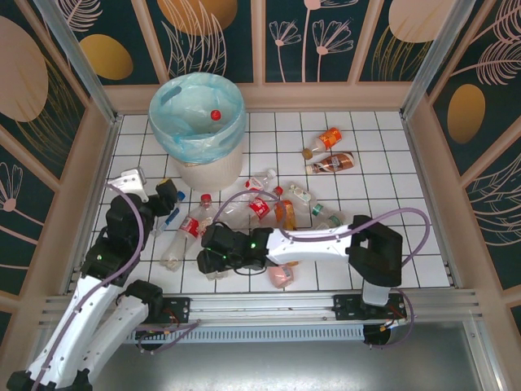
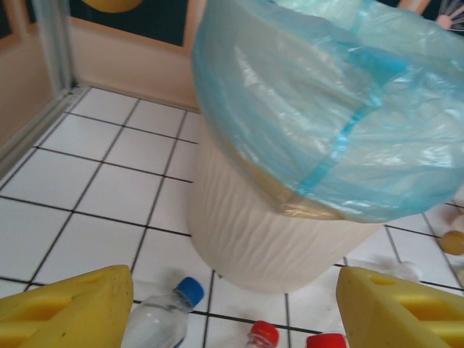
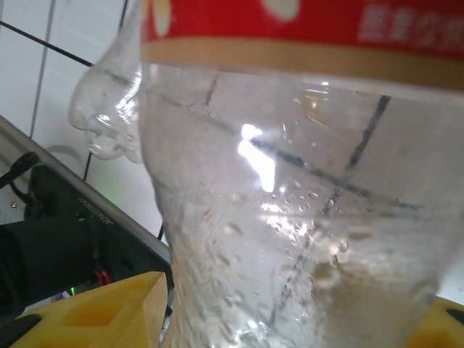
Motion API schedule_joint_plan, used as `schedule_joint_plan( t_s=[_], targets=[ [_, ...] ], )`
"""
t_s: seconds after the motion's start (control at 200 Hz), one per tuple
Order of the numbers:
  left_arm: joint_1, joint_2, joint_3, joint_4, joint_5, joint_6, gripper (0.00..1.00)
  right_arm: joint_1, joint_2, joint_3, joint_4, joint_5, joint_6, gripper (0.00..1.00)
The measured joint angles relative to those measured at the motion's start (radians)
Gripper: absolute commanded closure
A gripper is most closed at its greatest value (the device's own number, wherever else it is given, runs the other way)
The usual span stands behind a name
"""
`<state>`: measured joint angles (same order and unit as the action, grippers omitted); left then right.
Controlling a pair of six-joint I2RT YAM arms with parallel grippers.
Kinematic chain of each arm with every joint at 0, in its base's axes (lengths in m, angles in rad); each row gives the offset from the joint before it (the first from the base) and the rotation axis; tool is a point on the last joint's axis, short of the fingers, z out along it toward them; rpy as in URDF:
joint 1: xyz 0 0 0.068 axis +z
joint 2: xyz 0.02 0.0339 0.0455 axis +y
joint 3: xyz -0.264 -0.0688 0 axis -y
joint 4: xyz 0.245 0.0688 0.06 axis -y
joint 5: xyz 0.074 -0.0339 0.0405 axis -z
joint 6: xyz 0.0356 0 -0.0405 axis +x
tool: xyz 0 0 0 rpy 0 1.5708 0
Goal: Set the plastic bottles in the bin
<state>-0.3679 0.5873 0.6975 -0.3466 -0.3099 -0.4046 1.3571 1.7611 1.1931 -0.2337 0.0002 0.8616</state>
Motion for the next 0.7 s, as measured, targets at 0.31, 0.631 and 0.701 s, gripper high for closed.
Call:
schedule_joint_plan(
  t_s=[0.31,0.631,0.701],
  targets=[
    [0.0,0.129,0.159,0.006,0.183,0.0,0.25,0.011,-0.196,-0.194,0.169,0.007,-0.127,0.53],
    [0.0,0.223,0.304,0.011,0.489,-0.001,0.25,0.011,-0.446,-0.372,0.282,0.04,-0.278,0.56],
    [0.0,0.235,0.304,0.014,0.571,-0.011,0.25,0.011,-0.499,-0.405,0.296,0.055,-0.3,0.57]
  ],
)
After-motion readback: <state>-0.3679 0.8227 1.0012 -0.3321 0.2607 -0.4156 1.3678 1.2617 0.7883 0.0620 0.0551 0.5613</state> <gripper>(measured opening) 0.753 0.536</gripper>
